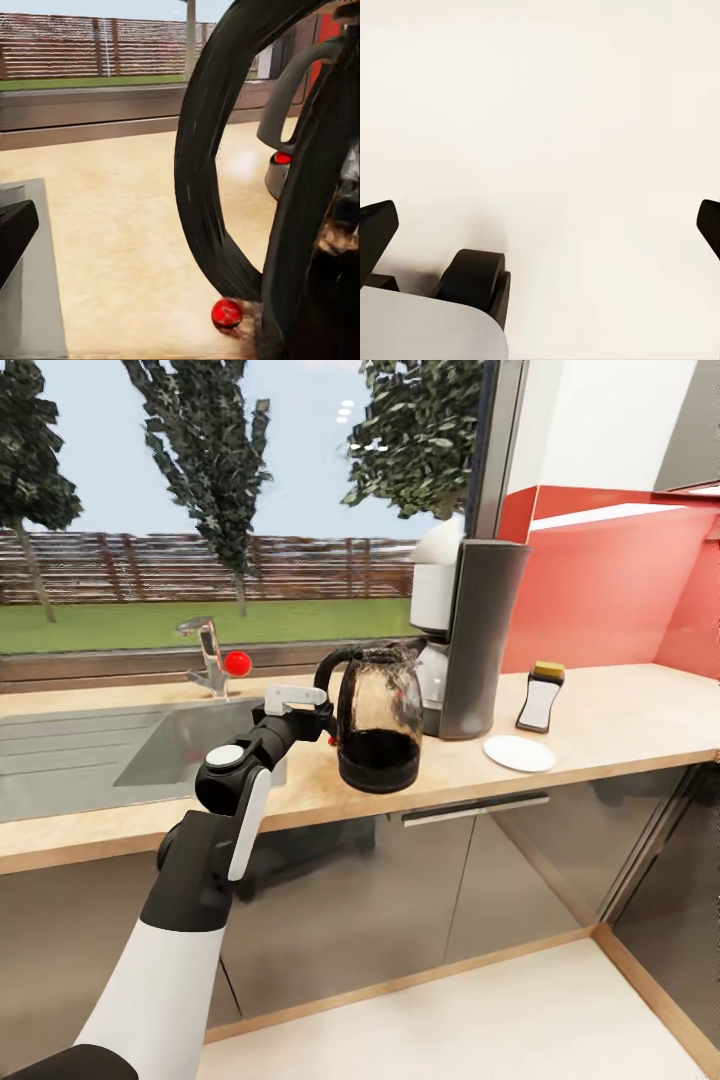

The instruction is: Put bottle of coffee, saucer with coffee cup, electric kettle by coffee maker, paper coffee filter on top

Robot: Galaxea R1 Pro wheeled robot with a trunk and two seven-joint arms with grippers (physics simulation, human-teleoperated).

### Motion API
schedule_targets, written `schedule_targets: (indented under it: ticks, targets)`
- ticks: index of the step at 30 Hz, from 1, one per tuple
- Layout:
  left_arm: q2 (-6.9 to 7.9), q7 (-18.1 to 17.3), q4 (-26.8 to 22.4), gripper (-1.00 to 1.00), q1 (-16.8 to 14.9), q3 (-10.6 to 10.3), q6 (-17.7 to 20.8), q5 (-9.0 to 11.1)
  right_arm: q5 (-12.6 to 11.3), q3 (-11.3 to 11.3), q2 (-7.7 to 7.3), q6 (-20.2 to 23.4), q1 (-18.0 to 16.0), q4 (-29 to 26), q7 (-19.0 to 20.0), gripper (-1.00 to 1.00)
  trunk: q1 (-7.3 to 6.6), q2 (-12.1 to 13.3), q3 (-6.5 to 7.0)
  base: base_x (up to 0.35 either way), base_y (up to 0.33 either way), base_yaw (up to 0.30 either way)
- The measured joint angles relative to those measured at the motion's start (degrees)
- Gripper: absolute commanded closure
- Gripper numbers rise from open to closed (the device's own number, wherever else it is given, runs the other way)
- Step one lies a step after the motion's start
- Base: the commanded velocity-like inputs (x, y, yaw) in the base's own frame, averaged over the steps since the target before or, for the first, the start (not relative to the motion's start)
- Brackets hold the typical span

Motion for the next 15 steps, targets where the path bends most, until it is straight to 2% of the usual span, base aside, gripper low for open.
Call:
schedule_targets:
  ticks: [9,10,13,15]
  targets:
    - [0.00,0.0,0.0,-1.00,0.0,0.0,0.0,0.2,0.0,0.0,0.00,0.0,0.0,0.0,0.0,-1.00,0.00,0.0,0.00,-0.144,0.000,0.000]
    - [0.00,0.0,0.0,-1.00,0.0,0.0,0.0,2.0,0.0,0.0,0.00,0.0,0.0,0.0,0.0,-1.00,0.00,0.0,0.00,-0.150,0.000,0.000]
    - [0.01,0.0,0.0,-1.00,0.0,-0.1,0.0,4.2,0.0,0.0,0.00,0.0,0.0,0.0,0.0,-1.00,0.00,0.0,0.00,-0.145,0.000,0.000]
    - [0.01,0.0,0.0,-1.00,0.0,-0.1,0.0,4.6,0.0,0.0,0.00,0.0,0.0,0.0,0.0,-1.00,0.01,0.0,0.00,-0.221,0.000,0.000]
